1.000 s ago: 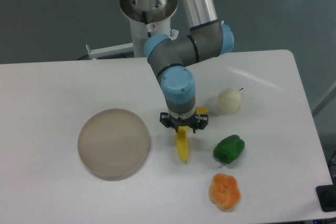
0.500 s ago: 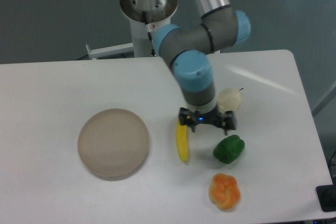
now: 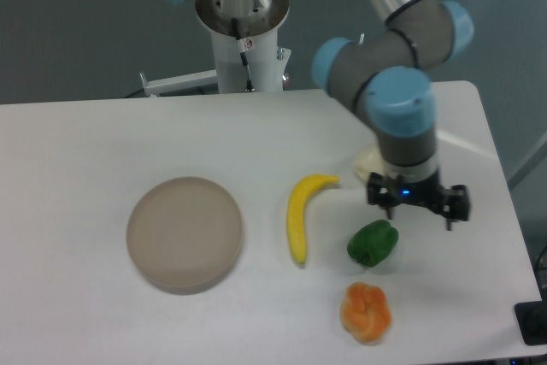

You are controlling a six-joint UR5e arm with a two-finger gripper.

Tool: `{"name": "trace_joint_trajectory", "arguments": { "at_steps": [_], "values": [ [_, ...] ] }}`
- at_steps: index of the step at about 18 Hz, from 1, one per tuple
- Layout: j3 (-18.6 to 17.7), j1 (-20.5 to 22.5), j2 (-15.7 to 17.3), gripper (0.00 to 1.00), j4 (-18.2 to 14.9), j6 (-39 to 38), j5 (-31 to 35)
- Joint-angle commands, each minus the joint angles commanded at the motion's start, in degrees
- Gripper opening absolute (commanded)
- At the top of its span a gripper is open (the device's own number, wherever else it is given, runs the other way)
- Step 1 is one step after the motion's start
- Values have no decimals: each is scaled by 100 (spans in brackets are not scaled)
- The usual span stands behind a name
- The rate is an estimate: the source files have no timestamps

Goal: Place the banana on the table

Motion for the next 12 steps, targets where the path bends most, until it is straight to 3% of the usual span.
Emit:
{"name": "trace_joint_trajectory", "arguments": {
  "at_steps": [6, 12],
  "values": [
    [88, 79, -35, 100, 35, 960, -158],
    [88, 26, -70, 100, 44, 970, -237]
  ]
}}
